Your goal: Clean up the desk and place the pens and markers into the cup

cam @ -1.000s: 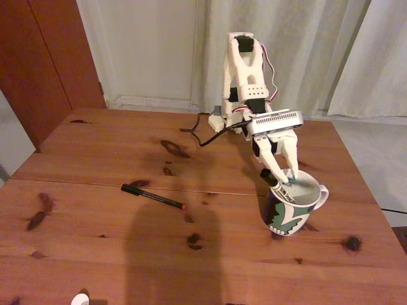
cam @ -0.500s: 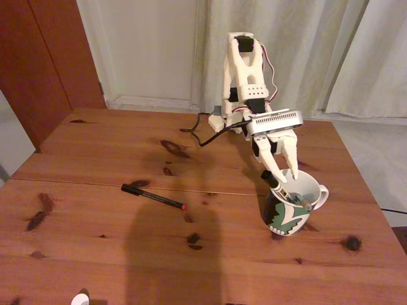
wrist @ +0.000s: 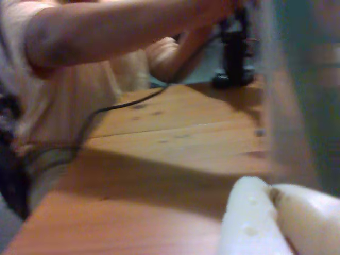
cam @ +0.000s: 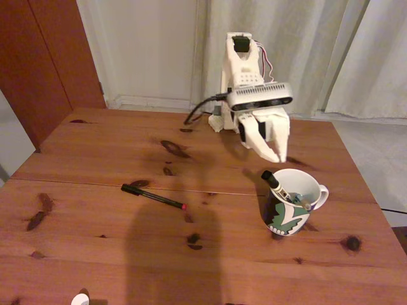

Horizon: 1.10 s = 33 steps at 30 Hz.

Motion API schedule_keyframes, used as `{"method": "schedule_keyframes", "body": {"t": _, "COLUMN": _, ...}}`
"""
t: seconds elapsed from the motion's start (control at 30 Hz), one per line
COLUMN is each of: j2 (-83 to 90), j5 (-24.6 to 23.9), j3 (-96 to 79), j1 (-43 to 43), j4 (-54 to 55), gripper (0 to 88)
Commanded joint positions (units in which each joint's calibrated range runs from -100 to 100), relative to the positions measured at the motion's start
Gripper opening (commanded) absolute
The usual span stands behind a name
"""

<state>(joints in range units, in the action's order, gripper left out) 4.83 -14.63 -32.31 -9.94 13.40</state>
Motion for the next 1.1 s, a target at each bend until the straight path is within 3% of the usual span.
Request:
{"method": "schedule_keyframes", "body": {"t": 0.0, "j2": 0.9, "j5": -0.1, "j3": 11.4, "j1": 3.9, "j4": -14.8, "gripper": 0.8}}
{"method": "schedule_keyframes", "body": {"t": 0.2, "j2": 0.0, "j5": 0.4, "j3": 21.5, "j1": 9.9, "j4": -39.4, "gripper": 0.8}}
{"method": "schedule_keyframes", "body": {"t": 0.37, "j2": -2.9, "j5": 0.6, "j3": 24.7, "j1": 13.4, "j4": -51.5, "gripper": 0.8}}
{"method": "schedule_keyframes", "body": {"t": 0.7, "j2": -8.0, "j5": 10.1, "j3": 25.4, "j1": 22.0, "j4": -58.3, "gripper": 0.8}}
{"method": "schedule_keyframes", "body": {"t": 0.93, "j2": -12.2, "j5": 9.9, "j3": 28.3, "j1": 27.1, "j4": -57.7, "gripper": 0.8}}
{"method": "schedule_keyframes", "body": {"t": 1.07, "j2": -14.6, "j5": 6.0, "j3": 31.5, "j1": 28.6, "j4": -57.7, "gripper": 0.8}}
